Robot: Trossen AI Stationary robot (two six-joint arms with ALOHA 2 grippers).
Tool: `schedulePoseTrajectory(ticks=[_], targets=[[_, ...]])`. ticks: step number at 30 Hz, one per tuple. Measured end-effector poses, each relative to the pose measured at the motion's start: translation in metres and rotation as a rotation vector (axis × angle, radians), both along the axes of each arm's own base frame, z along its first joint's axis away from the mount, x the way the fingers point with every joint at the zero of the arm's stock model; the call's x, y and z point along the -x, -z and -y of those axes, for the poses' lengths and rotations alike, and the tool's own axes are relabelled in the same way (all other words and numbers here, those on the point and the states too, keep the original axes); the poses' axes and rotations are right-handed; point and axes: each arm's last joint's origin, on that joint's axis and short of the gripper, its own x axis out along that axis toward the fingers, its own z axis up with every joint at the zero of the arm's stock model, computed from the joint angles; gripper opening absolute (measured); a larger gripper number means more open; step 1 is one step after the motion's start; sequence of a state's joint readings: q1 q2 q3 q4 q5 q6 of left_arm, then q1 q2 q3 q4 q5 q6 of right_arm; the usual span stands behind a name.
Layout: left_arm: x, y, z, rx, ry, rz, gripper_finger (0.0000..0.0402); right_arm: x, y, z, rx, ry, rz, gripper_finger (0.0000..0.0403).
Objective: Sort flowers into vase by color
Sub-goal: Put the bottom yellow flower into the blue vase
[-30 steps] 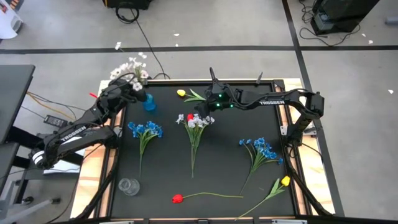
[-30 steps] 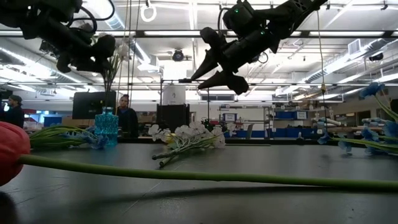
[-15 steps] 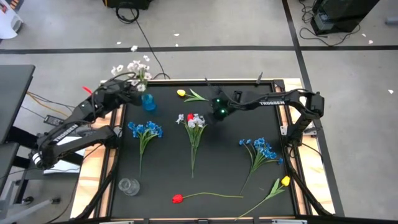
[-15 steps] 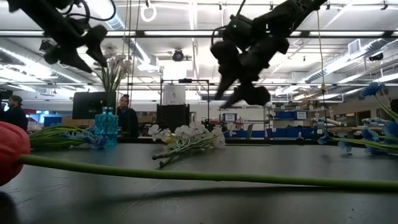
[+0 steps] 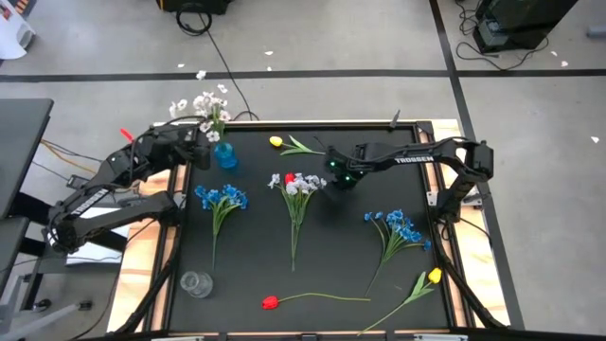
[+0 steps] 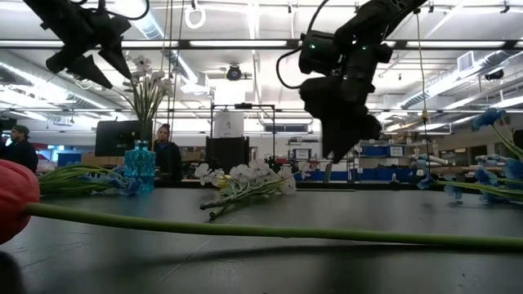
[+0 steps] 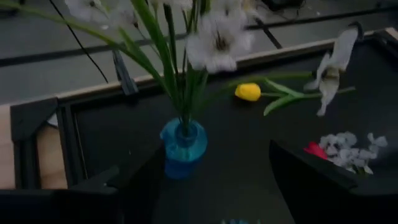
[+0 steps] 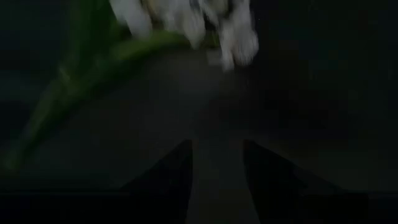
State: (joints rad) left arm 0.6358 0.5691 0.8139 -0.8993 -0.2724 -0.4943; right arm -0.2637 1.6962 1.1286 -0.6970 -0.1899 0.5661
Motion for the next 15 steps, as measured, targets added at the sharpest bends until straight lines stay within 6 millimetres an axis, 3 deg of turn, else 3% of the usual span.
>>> schedulePoseTrajectory(ticks=[7,15], targets=[[0.008,0.010,0.005,0.111,-0.094,-0.053,0.0274,0.018,0.003,-0.022,0.009,-0.073,-0.233,0.0151],[0.004,0.012,0.010,0.252,0.014,0.031,0.0238,0.012,-0.010,-0.051,-0.086,-0.067,-0.131,0.0151]])
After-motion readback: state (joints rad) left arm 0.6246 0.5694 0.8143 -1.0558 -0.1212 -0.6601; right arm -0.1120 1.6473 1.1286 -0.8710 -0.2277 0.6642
